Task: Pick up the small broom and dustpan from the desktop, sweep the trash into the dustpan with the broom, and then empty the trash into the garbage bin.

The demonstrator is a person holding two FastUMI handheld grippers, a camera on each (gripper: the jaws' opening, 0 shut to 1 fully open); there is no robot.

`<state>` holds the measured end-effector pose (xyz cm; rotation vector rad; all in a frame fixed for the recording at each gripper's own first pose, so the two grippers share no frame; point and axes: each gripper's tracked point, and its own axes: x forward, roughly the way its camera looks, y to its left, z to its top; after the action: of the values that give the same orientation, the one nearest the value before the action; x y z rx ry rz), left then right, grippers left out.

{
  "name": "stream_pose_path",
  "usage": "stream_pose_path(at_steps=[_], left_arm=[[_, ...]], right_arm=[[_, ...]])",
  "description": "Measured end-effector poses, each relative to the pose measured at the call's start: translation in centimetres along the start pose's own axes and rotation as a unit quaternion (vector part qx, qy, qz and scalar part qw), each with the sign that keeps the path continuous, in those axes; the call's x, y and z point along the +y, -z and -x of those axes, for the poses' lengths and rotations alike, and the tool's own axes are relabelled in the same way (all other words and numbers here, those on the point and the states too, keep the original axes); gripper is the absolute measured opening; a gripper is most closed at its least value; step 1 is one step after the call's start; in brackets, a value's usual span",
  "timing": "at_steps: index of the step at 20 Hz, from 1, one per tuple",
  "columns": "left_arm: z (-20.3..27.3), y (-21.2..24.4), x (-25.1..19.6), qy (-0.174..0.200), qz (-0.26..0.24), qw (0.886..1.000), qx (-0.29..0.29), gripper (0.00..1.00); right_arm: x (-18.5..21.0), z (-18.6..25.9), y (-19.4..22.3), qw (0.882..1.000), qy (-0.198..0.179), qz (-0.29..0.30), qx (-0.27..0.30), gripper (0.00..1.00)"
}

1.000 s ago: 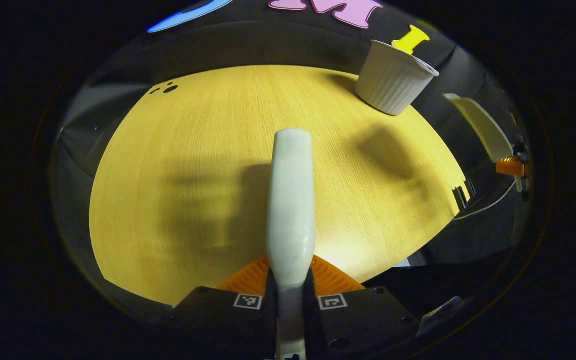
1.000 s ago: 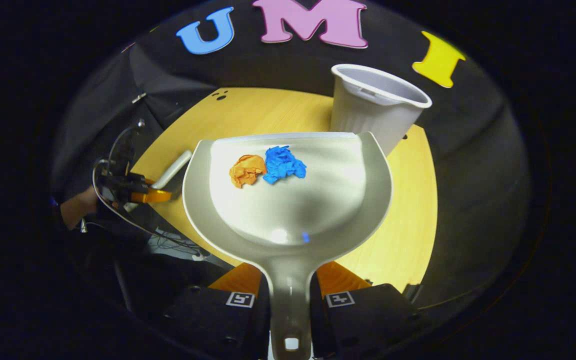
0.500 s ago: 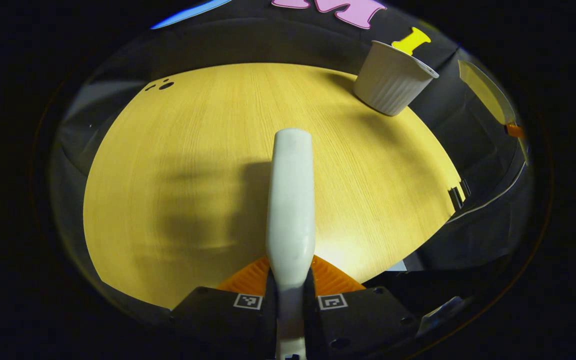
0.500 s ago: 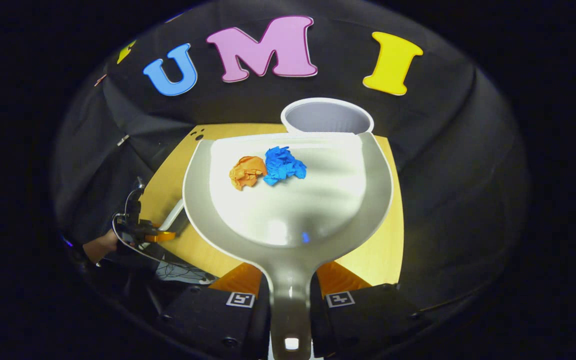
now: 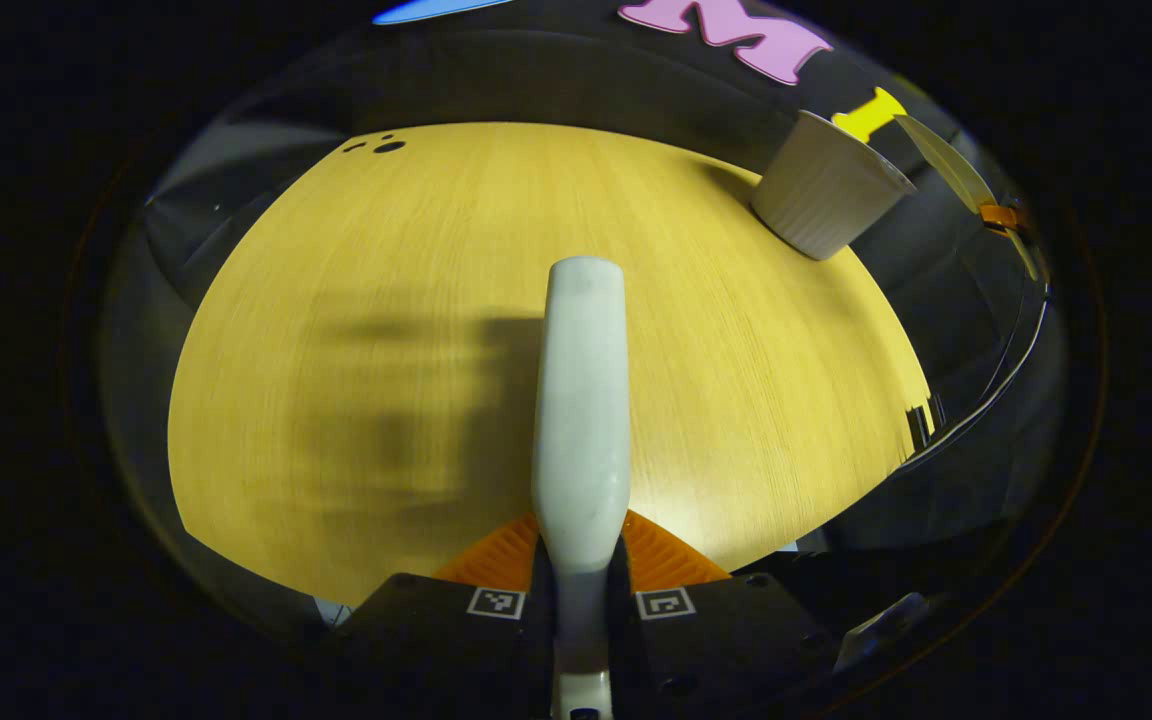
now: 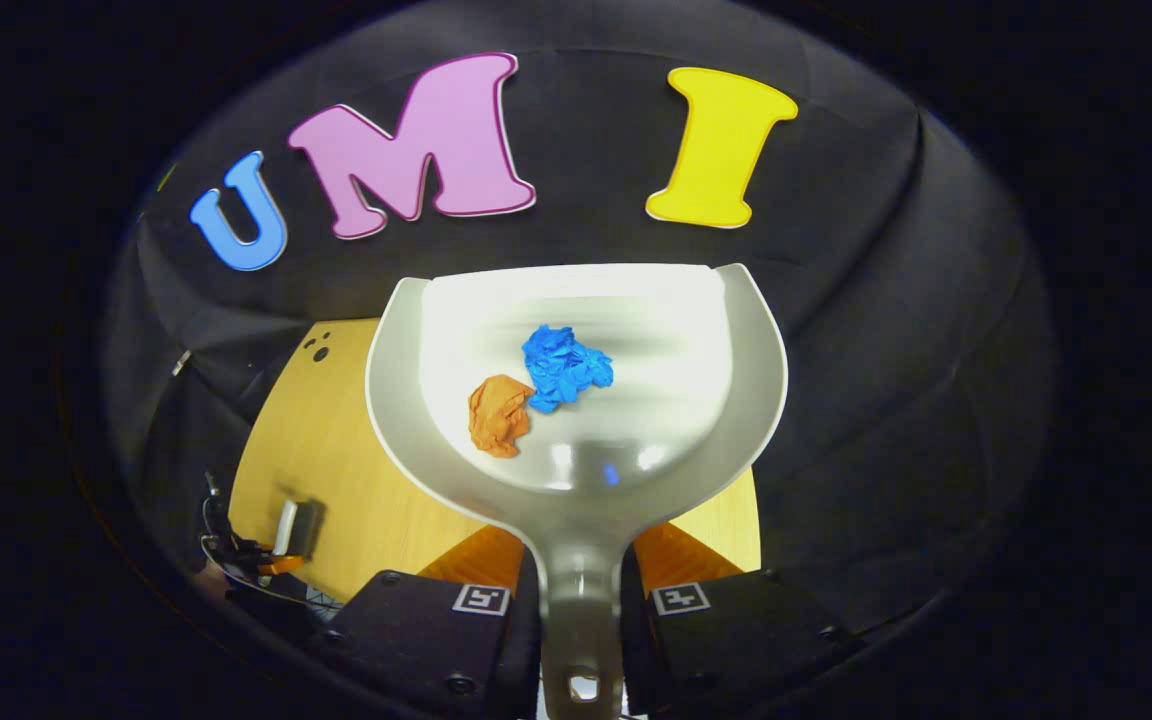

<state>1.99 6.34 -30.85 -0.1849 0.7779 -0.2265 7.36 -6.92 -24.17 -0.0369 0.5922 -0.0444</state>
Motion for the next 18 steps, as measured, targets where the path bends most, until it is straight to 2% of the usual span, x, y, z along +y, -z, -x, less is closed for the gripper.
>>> stream_pose_path(at_steps=[3,6,7,8,10,15,18], left_arm=[[0.8,-0.7,1.3,0.002,0.035,0.999,-0.009,0.23],[1.9,-2.1,2.8,-0.014,0.045,0.999,-0.027,0.26],[2.0,-2.3,3.1,-0.018,0.051,0.998,-0.030,0.26],[2.4,-2.5,3.5,-0.022,0.057,0.998,-0.033,0.26],[2.7,-2.8,3.9,-0.027,0.070,0.996,-0.040,0.26],[2.6,-2.0,4.1,-0.030,0.089,0.995,-0.034,0.26],[2.5,-1.5,4.3,-0.034,0.089,0.995,-0.023,0.26]], right_arm=[[-0.5,0.6,-0.1,0.999,0.040,0.021,0.016,0.37],[-0.5,1.2,-0.6,0.997,0.067,0.032,0.014,0.37],[-0.7,1.3,-0.8,0.996,0.076,0.036,0.010,0.41],[-0.8,1.6,-0.8,0.995,0.087,0.043,0.007,0.37],[-1.3,1.6,-1.3,0.992,0.116,0.059,-0.002,0.37],[-2.4,1.4,-1.4,0.978,0.184,0.095,-0.009,0.37],[-3.0,1.7,-2.1,0.963,0.224,0.146,-0.038,0.37]])
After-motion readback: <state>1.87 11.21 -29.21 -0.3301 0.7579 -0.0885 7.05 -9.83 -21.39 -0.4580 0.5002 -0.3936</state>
